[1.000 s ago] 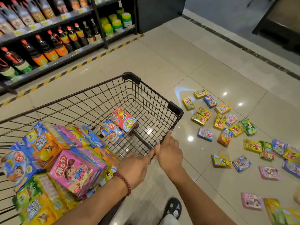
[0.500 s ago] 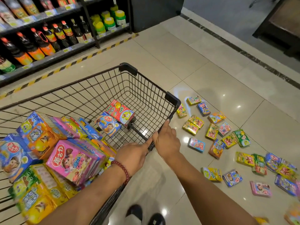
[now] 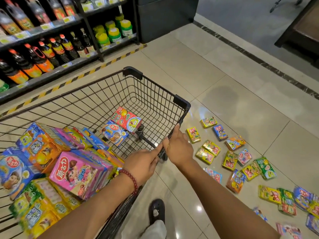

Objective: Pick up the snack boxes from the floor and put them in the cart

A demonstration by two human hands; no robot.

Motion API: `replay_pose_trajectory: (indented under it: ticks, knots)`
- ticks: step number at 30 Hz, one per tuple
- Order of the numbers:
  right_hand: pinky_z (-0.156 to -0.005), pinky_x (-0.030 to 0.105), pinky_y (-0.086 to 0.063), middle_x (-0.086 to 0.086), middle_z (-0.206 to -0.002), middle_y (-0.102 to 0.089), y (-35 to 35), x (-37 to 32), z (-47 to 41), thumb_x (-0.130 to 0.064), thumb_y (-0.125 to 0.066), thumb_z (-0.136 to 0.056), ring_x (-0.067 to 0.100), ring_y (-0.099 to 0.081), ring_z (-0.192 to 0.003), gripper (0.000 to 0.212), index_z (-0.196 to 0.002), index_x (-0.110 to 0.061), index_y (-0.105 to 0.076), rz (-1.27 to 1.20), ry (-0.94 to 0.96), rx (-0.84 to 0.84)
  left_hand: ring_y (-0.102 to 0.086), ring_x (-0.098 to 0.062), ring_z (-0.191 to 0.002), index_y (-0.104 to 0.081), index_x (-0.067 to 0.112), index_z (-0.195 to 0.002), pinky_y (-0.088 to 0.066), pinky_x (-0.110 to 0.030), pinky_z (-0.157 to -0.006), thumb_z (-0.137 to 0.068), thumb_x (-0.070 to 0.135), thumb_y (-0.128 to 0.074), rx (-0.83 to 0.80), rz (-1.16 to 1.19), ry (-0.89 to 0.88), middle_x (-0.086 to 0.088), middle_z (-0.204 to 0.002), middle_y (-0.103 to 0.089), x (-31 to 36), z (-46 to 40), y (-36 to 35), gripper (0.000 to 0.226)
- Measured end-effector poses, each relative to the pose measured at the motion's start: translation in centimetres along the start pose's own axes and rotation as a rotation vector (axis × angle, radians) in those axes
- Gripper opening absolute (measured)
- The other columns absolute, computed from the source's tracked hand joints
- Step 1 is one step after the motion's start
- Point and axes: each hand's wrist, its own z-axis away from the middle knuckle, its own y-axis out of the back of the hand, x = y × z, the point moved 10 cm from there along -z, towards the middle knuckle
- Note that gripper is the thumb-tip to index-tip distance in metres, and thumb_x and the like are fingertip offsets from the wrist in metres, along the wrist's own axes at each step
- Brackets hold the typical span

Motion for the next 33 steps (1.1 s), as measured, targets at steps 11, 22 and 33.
replay_pose_trajectory:
  ticks: [11, 22, 33]
  knots:
    - [-0.097, 0.040, -0.038, 0.012, -0.153, -0.027, 2.2, -1.1, -7.7, -0.039, -0.027, -0.100, 0.027, -0.030, -0.133, 0.071, -0.151, -0.001, 0.004, -0.036, -0.012, -0.036, -0.054, -0.014, -0.093, -0.007, 0.039, -0.148, -0.043, -0.029, -0.083, -0.096, 0.024, -0.039, -0.013, -0.005, -0.013, 0.011, -0.100, -0.066, -2.2, -7.4, 2.7, 0.063]
    - [-0.093, 0.040, -0.042, 0.015, -0.152, -0.029, 2.5, -1.6, -9.3, -0.043, -0.029, -0.100, 0.028, -0.030, -0.134, 0.073, -0.150, 0.002, 0.002, -0.012, -0.019, -0.045, -0.055, -0.014, -0.099, -0.014, 0.034, -0.149, -0.037, -0.031, -0.099, -0.092, 0.025, -0.036, -0.111, -0.165, -0.041, 0.011, -0.101, -0.066, -3.2, -8.9, 3.4, 0.062]
    - [-0.098, 0.044, -0.041, 0.011, -0.149, -0.035, 15.5, 0.7, -9.0, -0.053, -0.019, -0.098, 0.030, -0.038, -0.133, 0.069, -0.151, -0.009, -0.019, 0.215, 0.100, 0.206, -0.020, -0.018, -0.142, -0.010, 0.033, -0.149, -0.005, -0.052, -0.116, -0.098, 0.050, -0.033, -0.122, -0.400, 0.125, 0.002, -0.155, -0.023, 1.8, -12.9, 11.7, 0.058]
